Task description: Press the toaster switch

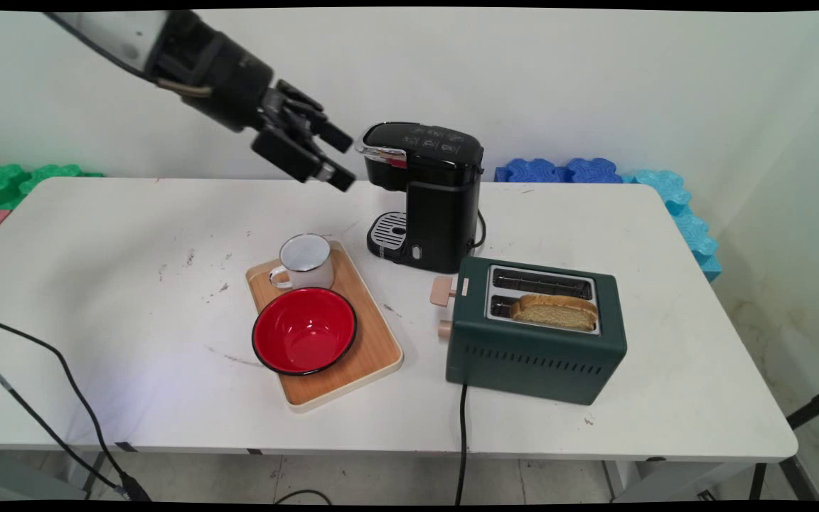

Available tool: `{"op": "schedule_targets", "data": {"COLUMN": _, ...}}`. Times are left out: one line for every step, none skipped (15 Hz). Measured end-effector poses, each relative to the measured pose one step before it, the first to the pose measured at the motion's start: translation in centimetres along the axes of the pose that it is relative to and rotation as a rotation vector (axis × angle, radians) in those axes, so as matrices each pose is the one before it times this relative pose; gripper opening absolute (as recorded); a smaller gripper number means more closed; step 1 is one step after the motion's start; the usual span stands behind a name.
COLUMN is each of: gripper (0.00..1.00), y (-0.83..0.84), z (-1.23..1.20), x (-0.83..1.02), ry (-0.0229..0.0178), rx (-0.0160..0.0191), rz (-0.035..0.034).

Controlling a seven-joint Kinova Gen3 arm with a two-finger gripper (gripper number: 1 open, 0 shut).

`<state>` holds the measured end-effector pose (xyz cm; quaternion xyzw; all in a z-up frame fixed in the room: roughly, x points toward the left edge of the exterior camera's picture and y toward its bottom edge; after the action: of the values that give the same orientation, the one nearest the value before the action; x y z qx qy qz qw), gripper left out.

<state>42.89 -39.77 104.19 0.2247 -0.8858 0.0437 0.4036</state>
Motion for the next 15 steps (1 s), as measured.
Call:
{"op": "schedule_targets", "data": {"gripper": 1.00, "y": 0.108, "z": 0.853, "x": 0.389, "ry": -0.00723, "rx": -0.00388, "rz": 0.02501}}
{"op": "schedule_targets", "data": {"gripper": 1.00, "y": 0.091, "z": 0.889, "x": 0.242, "ry": -0.01019, "rx": -0.00380, "rz": 0.02768}}
{"op": "schedule_targets", "data": {"gripper": 1.00, "y": 0.080, "z": 0.768, "x": 0.139, "ry": -0.00841, "rx": -0.00381, "rz": 0.02064}}
{"op": "schedule_targets", "data": {"gripper": 1.00, "y": 0.141, "z": 0.918, "x": 0.104, "ry": -0.01043, "rx": -0.00506, "rz": 0.02248}}
{"op": "schedule_targets", "data": {"gripper": 1.00, "y": 0.166, "z": 0.778, "x": 0.058, "ry": -0.00900, "rx": -0.00483, "rz": 0.01829}}
{"op": "schedule_targets", "data": {"gripper": 1.00, "y": 0.127, "z": 0.516, "x": 0.039, "ry": -0.00519, "rx": -0.00358, "rz": 0.01268}}
{"op": "schedule_targets", "data": {"gripper": 1.00, "y": 0.257, "z": 0.913, "x": 0.088, "ry": -0.00897, "rx": -0.00685, "rz": 0.02335}}
{"op": "schedule_targets", "data": {"gripper": 1.00, "y": 0.185, "z": 0.796, "x": 0.105, "ry": -0.00687, "rx": -0.00422, "rz": 0.01950}}
{"op": "schedule_targets", "data": {"gripper": 1.00, "y": 0.176, "z": 0.879, "x": 0.132, "ry": -0.00694, "rx": -0.00411, "rz": 0.01971}}
{"op": "schedule_targets", "data": {"gripper": 0.00, "y": 0.145, "z": 0.848, "x": 0.162, "ry": -0.00646, "rx": -0.00372, "rz": 0.01753}}
{"op": "schedule_targets", "data": {"gripper": 0.00, "y": 0.085, "z": 0.674, "x": 0.148, "ry": -0.00580, "rx": -0.00115, "rz": 0.01270}}
{"op": "schedule_targets", "data": {"gripper": 0.00, "y": 0.089, "z": 0.721, "x": 0.149, "ry": -0.00693, "rx": 0.00004, "rz": 0.01207}}
{"op": "schedule_targets", "data": {"gripper": 0.00, "y": 0.061, "z": 0.674, "x": 0.128, "ry": -0.00778, "rx": 0.00137, "rz": 0.00817}}
{"op": "schedule_targets", "data": {"gripper": 0.00, "y": 0.056, "z": 0.545, "x": 0.104, "ry": -0.00758, "rx": 0.00077, "rz": 0.00456}}
{"op": "schedule_targets", "data": {"gripper": 0.00, "y": 0.067, "z": 0.591, "x": 0.110, "ry": -0.00913, "rx": 0.00047, "rz": 0.00397}}
